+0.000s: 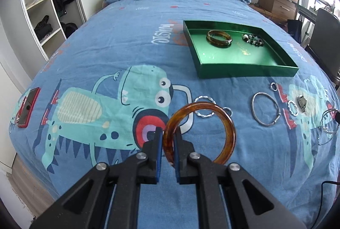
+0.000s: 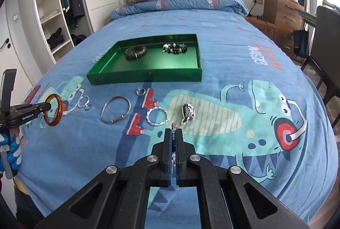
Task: Organize jewelry
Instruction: 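Carry the amber bangle and pearl necklace into the green tray and release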
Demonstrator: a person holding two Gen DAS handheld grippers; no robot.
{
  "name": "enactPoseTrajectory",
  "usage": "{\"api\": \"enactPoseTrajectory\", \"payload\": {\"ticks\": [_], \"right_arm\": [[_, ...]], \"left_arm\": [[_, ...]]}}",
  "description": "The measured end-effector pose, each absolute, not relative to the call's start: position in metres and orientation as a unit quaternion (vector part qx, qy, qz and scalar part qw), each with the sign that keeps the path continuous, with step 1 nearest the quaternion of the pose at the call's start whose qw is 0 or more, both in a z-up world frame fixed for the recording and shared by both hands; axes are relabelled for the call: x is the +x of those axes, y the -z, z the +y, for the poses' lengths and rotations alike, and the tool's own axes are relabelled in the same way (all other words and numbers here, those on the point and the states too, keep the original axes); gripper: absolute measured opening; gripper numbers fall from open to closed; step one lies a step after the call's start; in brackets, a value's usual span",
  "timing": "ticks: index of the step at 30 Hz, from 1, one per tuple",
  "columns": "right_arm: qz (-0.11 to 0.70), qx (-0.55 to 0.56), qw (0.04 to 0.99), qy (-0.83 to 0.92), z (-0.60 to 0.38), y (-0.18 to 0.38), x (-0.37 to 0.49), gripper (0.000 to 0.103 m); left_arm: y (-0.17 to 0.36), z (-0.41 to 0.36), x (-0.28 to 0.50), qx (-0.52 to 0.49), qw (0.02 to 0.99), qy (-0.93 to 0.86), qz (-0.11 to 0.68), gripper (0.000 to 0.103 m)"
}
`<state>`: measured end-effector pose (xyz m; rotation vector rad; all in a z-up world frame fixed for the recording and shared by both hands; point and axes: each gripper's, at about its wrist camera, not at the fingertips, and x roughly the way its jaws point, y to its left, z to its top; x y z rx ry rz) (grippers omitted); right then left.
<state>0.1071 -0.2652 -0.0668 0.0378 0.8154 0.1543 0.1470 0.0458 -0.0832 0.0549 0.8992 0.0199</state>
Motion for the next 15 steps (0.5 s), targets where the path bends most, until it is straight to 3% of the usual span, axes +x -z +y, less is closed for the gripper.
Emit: {"api": "enactPoseTrajectory", "payload": {"ticks": [15], "right_arm": [[0.303, 0.01, 0.947, -0.106, -0.241, -0.008, 0.052, 0.003]], "left_arm": [[0.009, 0.028, 0.117, 0.019, 0.931, 0.029, 0.364, 0.008]]}}
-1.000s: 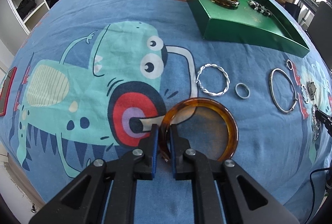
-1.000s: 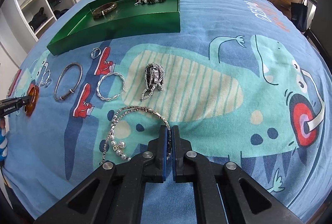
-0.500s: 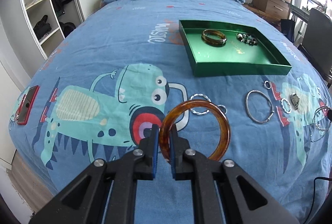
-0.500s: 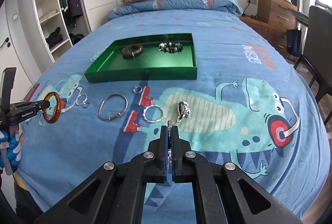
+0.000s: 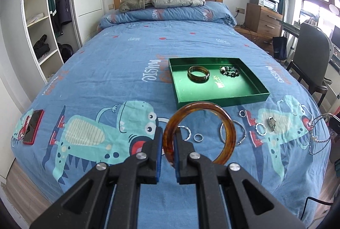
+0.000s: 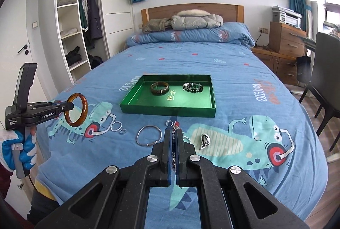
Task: Organize jewelry
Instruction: 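Carry the amber bangle and pearl necklace into the green tray and release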
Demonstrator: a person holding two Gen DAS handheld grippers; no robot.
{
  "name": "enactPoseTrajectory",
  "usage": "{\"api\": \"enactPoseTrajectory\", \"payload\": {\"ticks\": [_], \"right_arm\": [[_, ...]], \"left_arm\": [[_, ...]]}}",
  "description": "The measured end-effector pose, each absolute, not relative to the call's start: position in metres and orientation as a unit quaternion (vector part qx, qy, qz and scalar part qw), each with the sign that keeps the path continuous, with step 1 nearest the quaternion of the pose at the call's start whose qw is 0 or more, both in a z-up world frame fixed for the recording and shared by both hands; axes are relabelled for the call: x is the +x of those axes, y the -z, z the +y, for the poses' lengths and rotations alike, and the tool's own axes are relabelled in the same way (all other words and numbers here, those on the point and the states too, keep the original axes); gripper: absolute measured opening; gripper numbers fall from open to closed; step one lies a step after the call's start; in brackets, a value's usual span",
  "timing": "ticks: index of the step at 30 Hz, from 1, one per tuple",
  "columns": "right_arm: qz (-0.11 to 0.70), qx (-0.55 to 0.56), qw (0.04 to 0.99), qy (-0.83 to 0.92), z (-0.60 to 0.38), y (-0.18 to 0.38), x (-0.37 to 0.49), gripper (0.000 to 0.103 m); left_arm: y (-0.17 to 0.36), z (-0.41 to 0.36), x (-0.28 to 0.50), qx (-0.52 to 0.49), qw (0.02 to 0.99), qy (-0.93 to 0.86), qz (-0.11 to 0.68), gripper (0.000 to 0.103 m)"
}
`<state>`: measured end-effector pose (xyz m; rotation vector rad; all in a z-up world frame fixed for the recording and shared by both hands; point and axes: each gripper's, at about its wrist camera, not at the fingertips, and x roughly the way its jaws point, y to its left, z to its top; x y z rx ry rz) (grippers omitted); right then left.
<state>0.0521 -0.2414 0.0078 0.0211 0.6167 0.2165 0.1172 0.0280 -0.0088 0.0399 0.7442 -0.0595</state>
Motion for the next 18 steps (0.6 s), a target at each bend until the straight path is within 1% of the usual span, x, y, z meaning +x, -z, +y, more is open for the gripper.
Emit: {"api": "enactPoseTrajectory", "payload": {"ticks": [9, 13, 18], "right_arm": [[0.273, 0.0, 0.956, -0.108, -0.24, -0.038, 0.073, 0.003], [0.275, -0.012, 0.955, -0.108, -0.235, -0.039, 0.097, 0.002], [0.284, -0.017, 0.953, -0.108, -0.232, -0.031, 0.139, 0.002]], "left_arm": [[-0.022, 0.005, 0.15, 0.04, 0.941, 0.044, 0.334, 0.009], [-0.02, -0.005, 0.18, 0.044, 0.939, 0.044, 0.339, 0.009], [-0.002, -0.015, 0.227, 0.055, 0.933, 0.037, 0.355, 0.009]]}}
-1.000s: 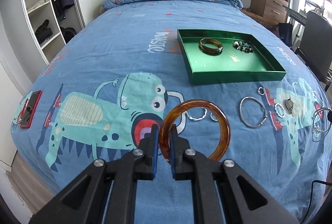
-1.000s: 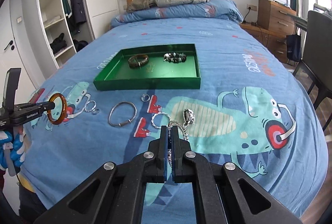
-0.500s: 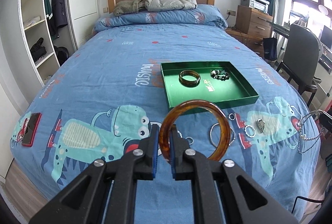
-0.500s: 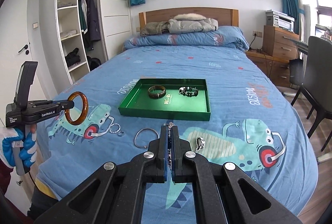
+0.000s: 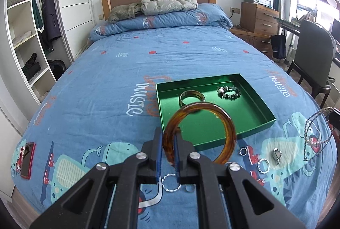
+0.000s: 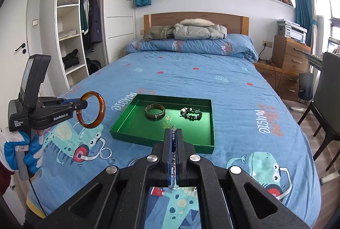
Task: Organize jewelry
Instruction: 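Carry the amber bangle and pearl necklace into the green tray and release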
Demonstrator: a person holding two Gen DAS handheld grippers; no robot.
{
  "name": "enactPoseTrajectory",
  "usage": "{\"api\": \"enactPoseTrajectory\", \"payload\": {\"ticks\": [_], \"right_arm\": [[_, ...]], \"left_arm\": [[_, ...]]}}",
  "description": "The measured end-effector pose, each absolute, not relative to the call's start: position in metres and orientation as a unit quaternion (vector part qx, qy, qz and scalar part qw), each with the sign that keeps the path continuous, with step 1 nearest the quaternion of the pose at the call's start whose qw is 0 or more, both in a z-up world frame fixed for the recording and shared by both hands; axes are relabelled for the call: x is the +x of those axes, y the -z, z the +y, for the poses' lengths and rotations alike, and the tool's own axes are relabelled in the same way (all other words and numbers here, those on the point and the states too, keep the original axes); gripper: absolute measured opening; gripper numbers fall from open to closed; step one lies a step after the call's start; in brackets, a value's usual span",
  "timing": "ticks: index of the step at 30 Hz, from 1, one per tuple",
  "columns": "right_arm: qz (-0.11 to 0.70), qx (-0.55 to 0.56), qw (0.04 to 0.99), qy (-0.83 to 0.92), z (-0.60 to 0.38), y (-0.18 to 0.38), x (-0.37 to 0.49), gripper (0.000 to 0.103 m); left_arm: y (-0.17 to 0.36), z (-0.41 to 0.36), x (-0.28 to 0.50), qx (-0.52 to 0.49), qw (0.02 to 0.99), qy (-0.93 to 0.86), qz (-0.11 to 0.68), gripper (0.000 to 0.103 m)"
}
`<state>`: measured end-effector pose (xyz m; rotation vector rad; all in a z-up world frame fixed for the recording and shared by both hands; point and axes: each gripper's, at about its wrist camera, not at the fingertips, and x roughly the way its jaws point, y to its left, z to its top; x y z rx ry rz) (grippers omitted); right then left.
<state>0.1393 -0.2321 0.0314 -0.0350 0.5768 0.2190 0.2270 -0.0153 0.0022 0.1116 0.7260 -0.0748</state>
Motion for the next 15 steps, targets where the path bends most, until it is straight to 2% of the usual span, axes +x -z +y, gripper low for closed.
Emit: {"api": "enactPoseTrajectory", "payload": {"ticks": [15], "right_arm": [[0.333, -0.003, 0.932, -0.142, -0.206, 0.04, 0.299, 0.002]], "left_arm": [[0.094, -0.057, 0.349, 0.102, 0.895, 0.04, 0.433, 0.009]]}}
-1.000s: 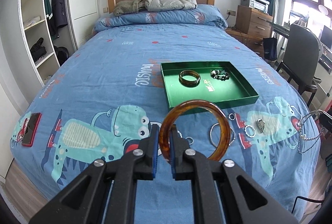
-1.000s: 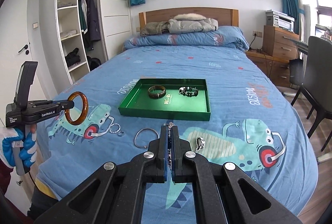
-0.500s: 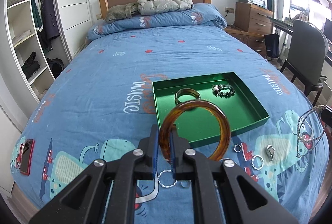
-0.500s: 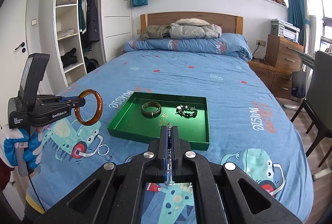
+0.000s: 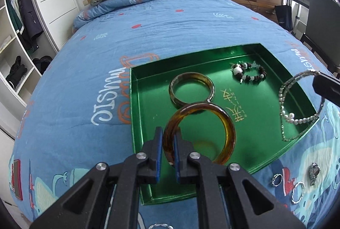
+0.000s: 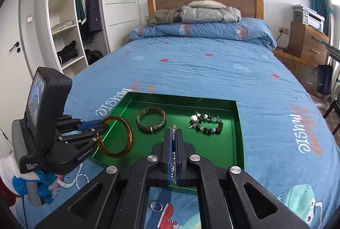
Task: Organize jewelry
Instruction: 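Carry the amber bangle and pearl necklace into the green tray and release, then withdraw both tools from the tray back over the remaining jewelry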
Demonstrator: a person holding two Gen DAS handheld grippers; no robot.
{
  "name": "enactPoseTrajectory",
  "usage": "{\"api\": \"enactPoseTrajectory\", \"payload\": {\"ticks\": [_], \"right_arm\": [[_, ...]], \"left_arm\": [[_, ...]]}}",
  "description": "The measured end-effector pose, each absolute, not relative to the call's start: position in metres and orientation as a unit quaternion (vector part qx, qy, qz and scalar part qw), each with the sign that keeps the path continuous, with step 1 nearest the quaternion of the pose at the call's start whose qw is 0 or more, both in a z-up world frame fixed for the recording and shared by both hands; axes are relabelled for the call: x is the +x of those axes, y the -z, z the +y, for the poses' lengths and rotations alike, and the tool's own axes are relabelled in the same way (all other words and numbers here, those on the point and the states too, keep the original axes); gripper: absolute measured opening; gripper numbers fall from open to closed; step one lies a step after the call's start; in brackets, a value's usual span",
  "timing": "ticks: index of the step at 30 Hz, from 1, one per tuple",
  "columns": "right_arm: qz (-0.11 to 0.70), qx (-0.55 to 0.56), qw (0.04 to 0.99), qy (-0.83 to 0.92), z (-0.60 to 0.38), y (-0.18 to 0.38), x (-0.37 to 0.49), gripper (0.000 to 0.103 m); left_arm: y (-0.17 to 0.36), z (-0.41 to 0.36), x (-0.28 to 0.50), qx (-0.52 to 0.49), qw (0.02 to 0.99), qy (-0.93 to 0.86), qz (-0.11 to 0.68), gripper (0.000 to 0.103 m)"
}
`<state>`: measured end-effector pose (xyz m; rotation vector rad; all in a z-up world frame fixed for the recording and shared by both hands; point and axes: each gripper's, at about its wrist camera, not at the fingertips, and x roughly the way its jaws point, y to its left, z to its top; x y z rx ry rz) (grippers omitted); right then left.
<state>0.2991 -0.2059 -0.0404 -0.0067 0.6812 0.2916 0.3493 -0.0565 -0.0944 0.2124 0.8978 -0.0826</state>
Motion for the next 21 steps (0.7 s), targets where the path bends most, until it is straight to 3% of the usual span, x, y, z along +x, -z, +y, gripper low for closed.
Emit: {"api": "enactPoseTrajectory", "payload": {"ticks": [8, 16, 18, 20, 21], "right_arm": [[0.395, 0.015, 0.915, -0.077, -0.239, 0.1, 0.347, 0.003], [0.432, 0.018, 0.9, -0.046, -0.252, 0.123, 0.345, 0.004], [0.434, 0.022, 0.899, -0.043, -0.256, 0.123, 0.341, 0.011], [0.431, 0.025, 0.901, -0.038, -0.258, 0.119, 0.336, 0.024], [0.429, 0.026, 0.902, -0.037, -0.259, 0.115, 0.332, 0.025]], "left_arm": [[0.126, -0.051, 0.372, 0.095, 0.881, 0.031, 0.463, 0.009], [0.128, -0.05, 0.381, 0.083, 0.876, 0.038, 0.473, 0.011], [0.127, -0.048, 0.383, 0.075, 0.875, 0.043, 0.476, 0.011], [0.124, -0.047, 0.381, 0.074, 0.875, 0.048, 0.475, 0.011], [0.121, -0.046, 0.379, 0.073, 0.877, 0.05, 0.472, 0.011]]}}
